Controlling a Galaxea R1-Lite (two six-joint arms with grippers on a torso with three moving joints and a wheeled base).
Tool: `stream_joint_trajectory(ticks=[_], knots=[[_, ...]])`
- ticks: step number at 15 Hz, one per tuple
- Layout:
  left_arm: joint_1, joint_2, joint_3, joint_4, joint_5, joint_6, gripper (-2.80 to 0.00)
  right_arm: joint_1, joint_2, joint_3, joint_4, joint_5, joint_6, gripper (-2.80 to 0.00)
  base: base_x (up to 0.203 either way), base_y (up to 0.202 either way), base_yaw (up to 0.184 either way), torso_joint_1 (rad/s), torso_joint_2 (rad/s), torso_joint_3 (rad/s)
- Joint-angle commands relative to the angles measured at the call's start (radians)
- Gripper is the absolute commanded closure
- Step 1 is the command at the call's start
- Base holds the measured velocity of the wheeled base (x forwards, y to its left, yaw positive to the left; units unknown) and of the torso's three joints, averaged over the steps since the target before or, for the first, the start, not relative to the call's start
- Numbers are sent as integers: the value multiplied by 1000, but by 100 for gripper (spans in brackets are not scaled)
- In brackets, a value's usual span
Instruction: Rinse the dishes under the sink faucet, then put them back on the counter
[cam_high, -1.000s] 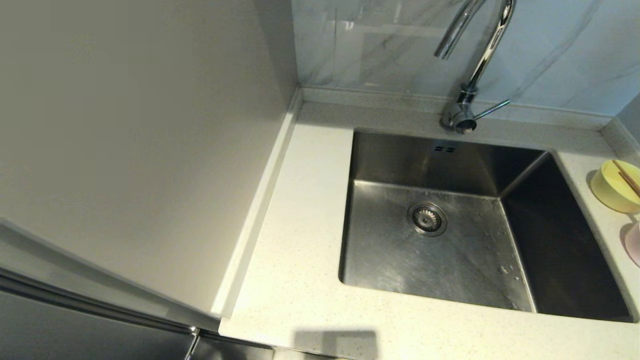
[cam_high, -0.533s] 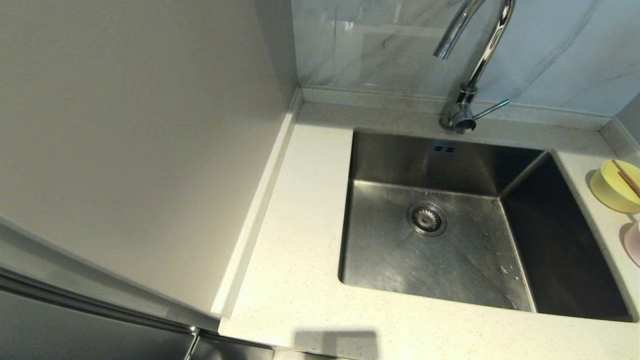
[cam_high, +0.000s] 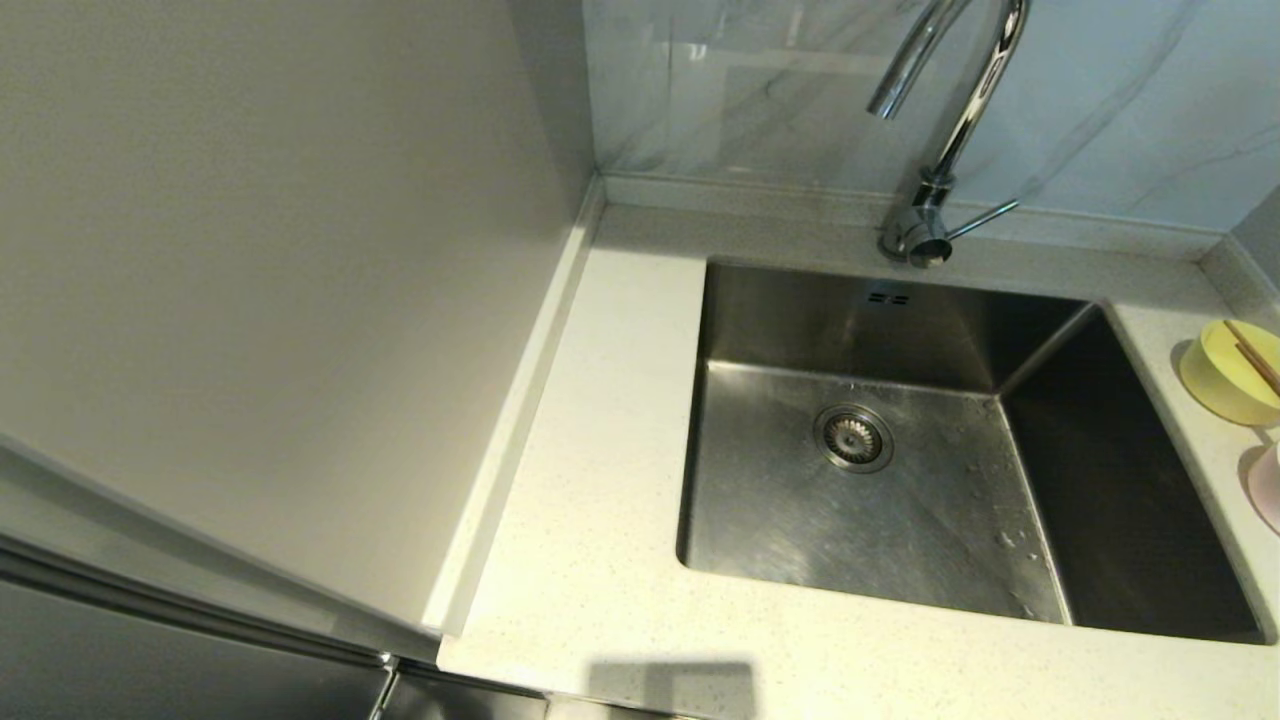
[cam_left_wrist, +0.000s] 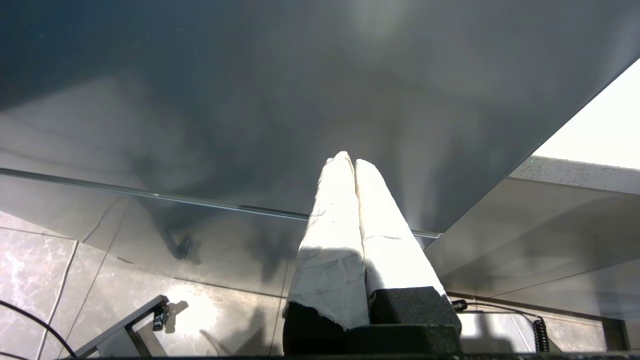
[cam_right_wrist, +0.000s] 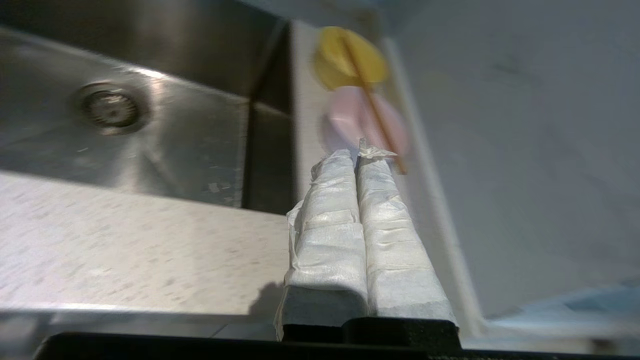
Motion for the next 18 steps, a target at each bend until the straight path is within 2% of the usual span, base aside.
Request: stream_joint_trajectory(ticks=[1,3,6,7,10,11,18], knots=[[0,-3,0,0,1,-1,0,0,-2,92,-44,104,-2,0,0,0,0,0,0,0],[0,-3,0,0,1,-1,0,0,-2,160,-59,212,19,0,0,0,0,0,0,0],[0,-3,0,0,1,-1,0,-1,-2,194,-31,400,159,0,0,0,0,0,0,0],[0,-3,0,0,1,-1,0,-1,-2,191,1,426,181,0,0,0,0,0,0,0],[0,-3,0,0,1,-1,0,-1,-2,194,34,418,285,0,0,0,0,0,0,0],[0,-3,0,0,1,-1,0,-1,-2,192,44,391,318,0,0,0,0,0,0,0],[0,-3,0,0,1,-1,0,-1,-2,192,43,383,335,0,0,0,0,0,0,0]])
